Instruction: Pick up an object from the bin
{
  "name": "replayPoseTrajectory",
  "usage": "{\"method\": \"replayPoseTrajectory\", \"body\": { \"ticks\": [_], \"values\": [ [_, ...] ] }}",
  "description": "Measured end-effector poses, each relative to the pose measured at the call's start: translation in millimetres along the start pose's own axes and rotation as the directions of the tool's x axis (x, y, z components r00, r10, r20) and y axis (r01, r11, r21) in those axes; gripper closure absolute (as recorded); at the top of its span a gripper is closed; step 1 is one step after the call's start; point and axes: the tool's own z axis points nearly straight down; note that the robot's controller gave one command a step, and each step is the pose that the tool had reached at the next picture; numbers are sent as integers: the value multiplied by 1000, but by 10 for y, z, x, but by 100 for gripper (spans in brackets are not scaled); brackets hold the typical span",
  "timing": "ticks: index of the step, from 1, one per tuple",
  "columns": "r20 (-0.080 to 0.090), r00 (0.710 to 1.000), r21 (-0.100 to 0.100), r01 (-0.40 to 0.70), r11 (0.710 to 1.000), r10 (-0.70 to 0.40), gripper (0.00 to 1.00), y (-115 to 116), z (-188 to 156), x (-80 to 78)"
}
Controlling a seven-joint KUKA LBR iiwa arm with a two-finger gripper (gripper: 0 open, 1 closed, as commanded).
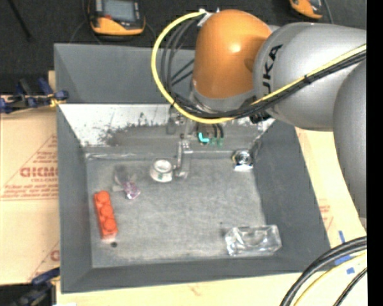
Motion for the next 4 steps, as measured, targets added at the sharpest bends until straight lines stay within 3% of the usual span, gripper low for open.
{"method": "replayPoseTrajectory", "body": {
  "ticks": [1, 2, 3, 4],
  "values": [
    [1, 968, 2, 249, 968, -249, 0, 82, 1500, 27],
    [1, 950, -2, 313, 950, -313, 0, 644, 1473, 833],
    [5, 929, 0, 371, 929, -371, 0, 763, 1473, 1248],
    [18, 810, 10, 585, 811, -586, 0, 1124, 1447, 1480]
  ]
}}
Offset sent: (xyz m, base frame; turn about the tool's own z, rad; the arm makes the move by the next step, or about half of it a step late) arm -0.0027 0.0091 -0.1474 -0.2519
